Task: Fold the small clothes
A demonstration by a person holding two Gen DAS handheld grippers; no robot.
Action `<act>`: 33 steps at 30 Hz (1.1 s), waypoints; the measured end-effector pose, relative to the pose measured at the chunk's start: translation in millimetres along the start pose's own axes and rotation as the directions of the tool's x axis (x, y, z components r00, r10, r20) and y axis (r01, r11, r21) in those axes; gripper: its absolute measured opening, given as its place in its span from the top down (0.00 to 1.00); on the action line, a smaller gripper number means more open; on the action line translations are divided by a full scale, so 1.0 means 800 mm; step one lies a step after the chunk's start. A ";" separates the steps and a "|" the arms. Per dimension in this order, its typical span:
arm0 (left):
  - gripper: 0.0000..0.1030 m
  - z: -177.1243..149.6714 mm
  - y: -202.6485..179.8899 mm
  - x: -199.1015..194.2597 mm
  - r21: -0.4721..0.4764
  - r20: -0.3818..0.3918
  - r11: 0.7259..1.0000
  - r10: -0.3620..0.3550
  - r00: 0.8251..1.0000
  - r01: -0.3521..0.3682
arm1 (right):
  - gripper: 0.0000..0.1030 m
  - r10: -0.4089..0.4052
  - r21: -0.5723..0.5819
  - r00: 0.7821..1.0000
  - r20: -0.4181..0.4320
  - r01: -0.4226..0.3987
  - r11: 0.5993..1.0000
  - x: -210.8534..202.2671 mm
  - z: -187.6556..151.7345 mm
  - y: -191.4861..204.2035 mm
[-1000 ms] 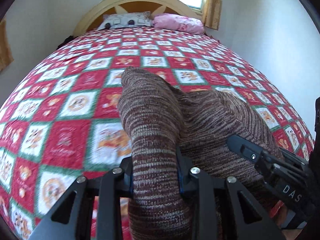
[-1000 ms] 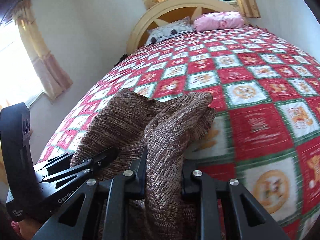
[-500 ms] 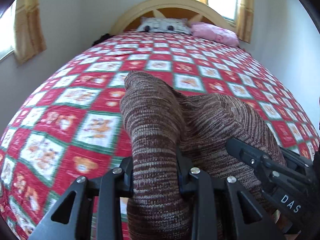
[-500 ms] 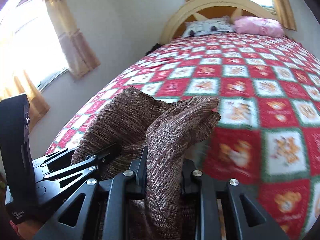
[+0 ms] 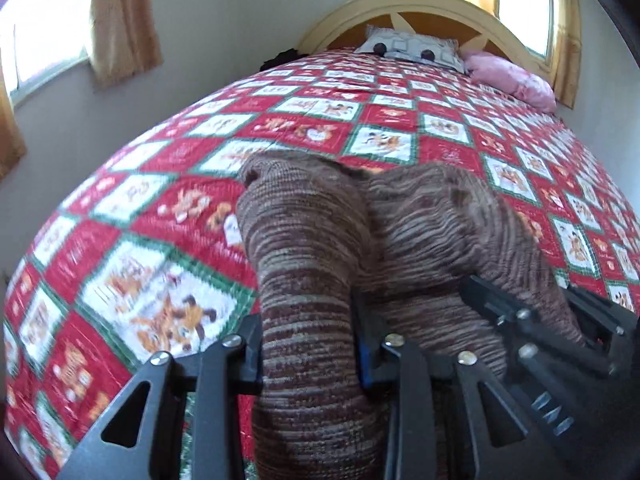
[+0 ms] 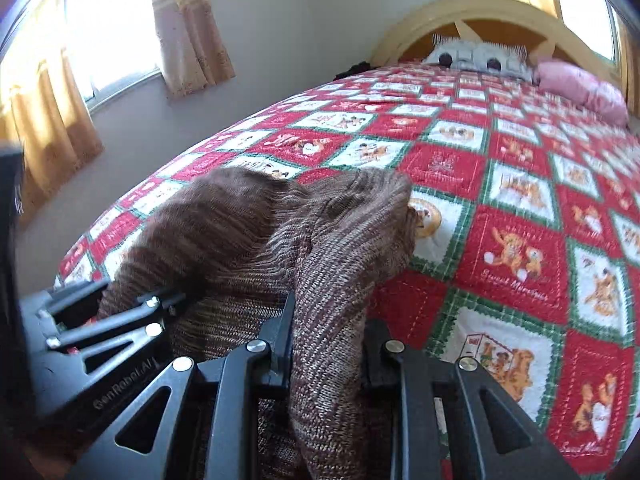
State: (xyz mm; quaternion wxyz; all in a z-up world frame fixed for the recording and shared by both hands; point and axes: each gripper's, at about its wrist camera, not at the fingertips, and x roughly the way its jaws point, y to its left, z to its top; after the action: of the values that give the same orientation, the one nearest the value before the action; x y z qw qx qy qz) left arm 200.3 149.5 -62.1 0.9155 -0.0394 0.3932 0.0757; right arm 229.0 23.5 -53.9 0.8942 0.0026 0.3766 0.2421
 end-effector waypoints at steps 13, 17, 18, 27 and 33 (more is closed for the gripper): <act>0.31 -0.020 0.057 -0.032 -0.175 -0.053 0.973 -0.163 0.985 0.151 | 0.59 -0.007 0.077 1.000 -0.018 0.009 0.997 -0.036 -0.022 -0.017; 0.31 -0.037 0.076 -0.058 -0.240 -0.046 0.945 -0.239 0.970 0.222 | 0.59 -0.087 0.061 0.993 0.081 0.082 0.995 -0.094 -0.050 -0.010; 0.31 -0.040 0.078 -0.062 -0.239 -0.044 0.946 -0.235 0.971 0.218 | 0.59 -0.099 0.053 0.991 0.088 0.094 0.994 -0.103 -0.056 -0.006; 0.28 -0.075 0.053 -0.052 -0.186 -0.090 0.979 -0.100 0.991 0.082 | 0.77 -0.063 -0.054 0.998 -0.015 0.062 0.997 -0.090 -0.099 0.039; 0.22 -0.076 0.051 -0.055 -0.149 -0.101 0.988 -0.047 0.994 0.032 | 0.77 -0.111 -0.063 0.994 -0.017 0.110 0.992 -0.092 -0.104 0.039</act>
State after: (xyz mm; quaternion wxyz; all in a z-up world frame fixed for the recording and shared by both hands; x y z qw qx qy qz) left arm 120.1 176.7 -72.1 0.8896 -0.1187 0.4329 0.0843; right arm 115.6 4.6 -58.0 0.9020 -0.0484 0.3774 0.2039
